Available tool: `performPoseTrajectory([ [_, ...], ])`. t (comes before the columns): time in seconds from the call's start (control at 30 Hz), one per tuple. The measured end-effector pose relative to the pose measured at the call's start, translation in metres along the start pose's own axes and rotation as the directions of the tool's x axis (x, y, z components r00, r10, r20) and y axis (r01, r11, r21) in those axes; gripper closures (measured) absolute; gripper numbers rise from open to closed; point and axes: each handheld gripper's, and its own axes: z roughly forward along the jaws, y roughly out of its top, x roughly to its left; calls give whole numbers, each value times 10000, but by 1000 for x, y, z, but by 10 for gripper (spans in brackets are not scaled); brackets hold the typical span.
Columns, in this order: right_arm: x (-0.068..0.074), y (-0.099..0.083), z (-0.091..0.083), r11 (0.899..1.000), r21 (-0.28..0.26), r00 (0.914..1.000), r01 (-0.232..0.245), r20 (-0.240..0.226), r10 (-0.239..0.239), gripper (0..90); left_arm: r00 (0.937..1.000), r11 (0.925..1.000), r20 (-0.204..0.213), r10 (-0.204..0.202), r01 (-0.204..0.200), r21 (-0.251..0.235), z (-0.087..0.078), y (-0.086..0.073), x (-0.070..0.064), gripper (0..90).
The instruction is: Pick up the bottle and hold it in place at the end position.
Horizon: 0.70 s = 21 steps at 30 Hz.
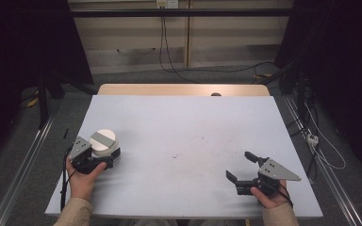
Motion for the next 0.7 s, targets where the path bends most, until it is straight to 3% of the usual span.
performPoseTrajectory([
  [0.43,0,0,0,10000,7,10000,-22,-11,22,31,9997,9994,104,225,-223,-254,7,2,-5,128],
  [0.7,0,0,1,10000,-2,10000,-28,-33,28,32,9996,9992,-35,268,-269,-294,6,2,-2,179],
])
